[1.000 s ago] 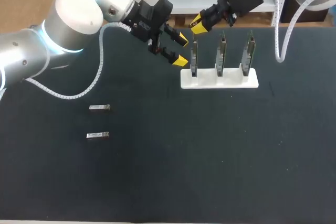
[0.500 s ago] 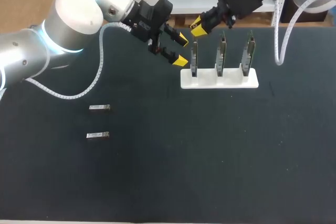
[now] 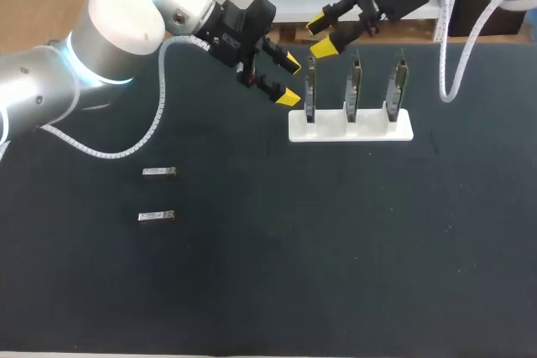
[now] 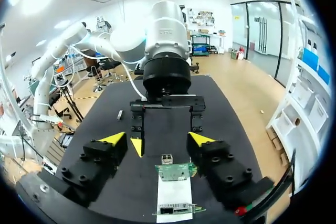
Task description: Pick up the optical module with the left hand, and insert it into the network port with the right hand.
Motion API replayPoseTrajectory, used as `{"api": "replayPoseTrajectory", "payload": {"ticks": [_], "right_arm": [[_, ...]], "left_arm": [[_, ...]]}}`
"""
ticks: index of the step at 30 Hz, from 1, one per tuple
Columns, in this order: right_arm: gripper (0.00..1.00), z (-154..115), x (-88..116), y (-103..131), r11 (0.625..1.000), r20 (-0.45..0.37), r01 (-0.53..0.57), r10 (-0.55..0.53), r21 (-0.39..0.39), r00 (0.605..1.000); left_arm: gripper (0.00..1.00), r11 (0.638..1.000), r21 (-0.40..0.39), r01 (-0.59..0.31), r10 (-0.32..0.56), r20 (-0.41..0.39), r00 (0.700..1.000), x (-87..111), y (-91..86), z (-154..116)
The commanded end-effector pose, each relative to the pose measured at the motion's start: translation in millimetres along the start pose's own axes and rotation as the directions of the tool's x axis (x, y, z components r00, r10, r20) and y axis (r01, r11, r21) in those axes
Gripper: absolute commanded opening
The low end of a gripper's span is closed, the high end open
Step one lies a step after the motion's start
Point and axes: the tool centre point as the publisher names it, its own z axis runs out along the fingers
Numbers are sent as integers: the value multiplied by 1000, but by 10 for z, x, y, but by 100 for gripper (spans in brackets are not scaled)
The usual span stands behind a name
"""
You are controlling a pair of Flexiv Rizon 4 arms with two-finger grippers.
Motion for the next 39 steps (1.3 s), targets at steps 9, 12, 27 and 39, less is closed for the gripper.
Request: {"api": "replayPoseTrajectory", "payload": {"ticks": [9, 12, 27, 39], "right_arm": [[0, 101, 84, -33, 1000, -45, 26, -25, 15, 999], [0, 116, 102, -50, 999, -52, 29, -28, 19, 998], [0, 216, 193, -108, 999, -79, 37, -35, 22, 996], [0, 253, 264, -141, 1000, -87, 13, -11, 23, 996]], "left_arm": [[100, 1000, 4, 3, -3, -6, 1000, -13, 17, -2], [100, 1000, 4, 3, -3, -6, 1000, -13, 17, -2], [100, 1000, 4, 3, -3, -6, 1000, -13, 17, -2], [100, 1000, 4, 3, -3, -6, 1000, -13, 17, -2]]}}
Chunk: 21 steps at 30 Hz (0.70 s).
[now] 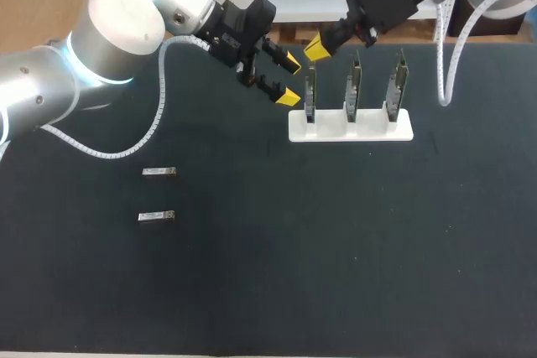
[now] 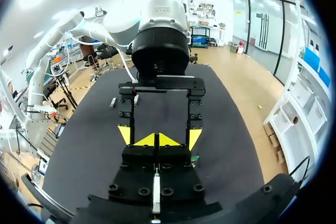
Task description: Pick up the optical module with the left hand, and insert it into the network port with the right hand.
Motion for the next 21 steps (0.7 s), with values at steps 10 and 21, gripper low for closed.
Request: {"api": "replayPoseTrajectory", "payload": {"ticks": [10, 21], "right_arm": [[0, 74, 82, -28, 1000, -13, -22, 22, -4, 1000], [0, 159, 208, -53, 998, -40, -62, 62, -11, 997]], "left_arm": [[100, 1000, 4, 3, -3, -6, 1000, -13, 16, -2], [100, 1000, 4, 3, -3, -6, 1000, -13, 16, -2]]}}
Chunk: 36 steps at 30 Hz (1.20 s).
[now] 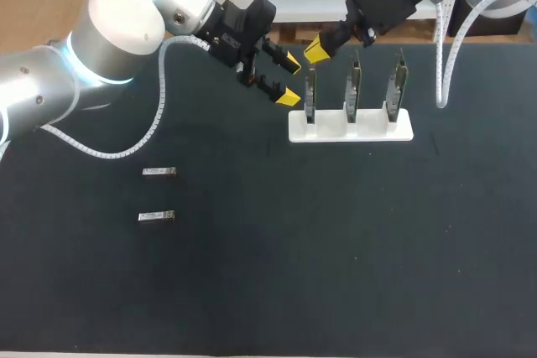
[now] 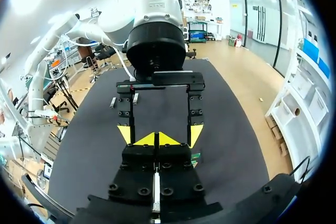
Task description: Pick up the optical module with the left hand, and insert it into the network port with the right hand.
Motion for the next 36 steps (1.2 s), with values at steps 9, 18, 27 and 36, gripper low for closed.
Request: {"api": "replayPoseTrajectory", "payload": {"ticks": [9, 18, 27, 36], "right_arm": [[0, 96, 114, -36, 1000, 8, -10, 10, 4, 1000], [0, -97, -113, 30, 1000, 107, -15, 16, -4, 994], [0, -450, -206, 79, 1000, 154, 14, -15, 5, 988], [0, -729, -11, 47, 1000, 164, 2, -3, 3, 987]], "left_arm": [[100, 1000, 4, 3, -3, -6, 1000, -13, 16, -2], [100, 1000, 4, 3, -3, -6, 1000, -13, 16, -2], [100, 1000, 4, 3, -3, -6, 1000, -13, 16, -2], [100, 1000, 4, 3, -3, -6, 1000, -13, 16, -2]]}}
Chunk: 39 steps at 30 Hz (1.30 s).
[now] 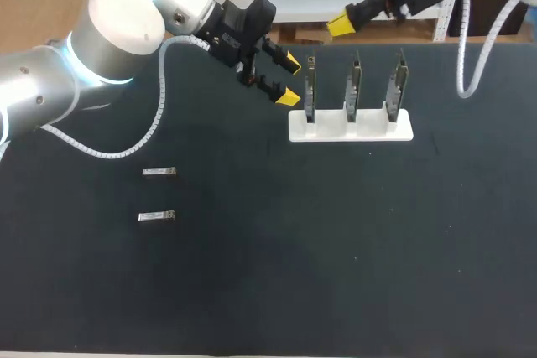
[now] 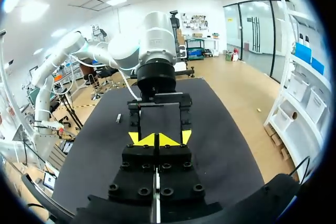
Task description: Pick up the optical module with the left hand, and insert it into the network port with the right hand.
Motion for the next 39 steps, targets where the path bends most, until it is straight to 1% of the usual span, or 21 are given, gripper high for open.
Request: {"api": "replayPoseTrajectory", "payload": {"ticks": [1, 8, 18, 20, 26, 39], "right_arm": [[0, -164, 107, 36, 1000, -10, 13, -13, -4, 1000], [0, -338, 263, 20, 1000, -33, 15, -15, -13, 999], [0, -427, 517, 38, 1000, -91, 14, -15, -14, 996], [0, -427, 551, 48, 999, -88, 9, -11, -31, 996], [0, -400, 612, 45, 998, -97, 0, -7, -67, 995], [0, -369, 658, 32, 997, -97, -4, -4, -83, 995]], "left_arm": [[100, 1000, 4, 3, -3, -6, 1000, -13, 16, -2], [100, 1000, 4, 3, -3, -6, 1000, -13, 16, -2], [100, 1000, 4, 3, -3, -6, 1000, -13, 16, -2], [100, 1000, 4, 3, -3, -6, 1000, -13, 16, -2], [100, 1000, 4, 3, -3, -6, 1000, -13, 16, -2], [100, 1000, 4, 3, -3, -6, 1000, -13, 16, -2]]}}
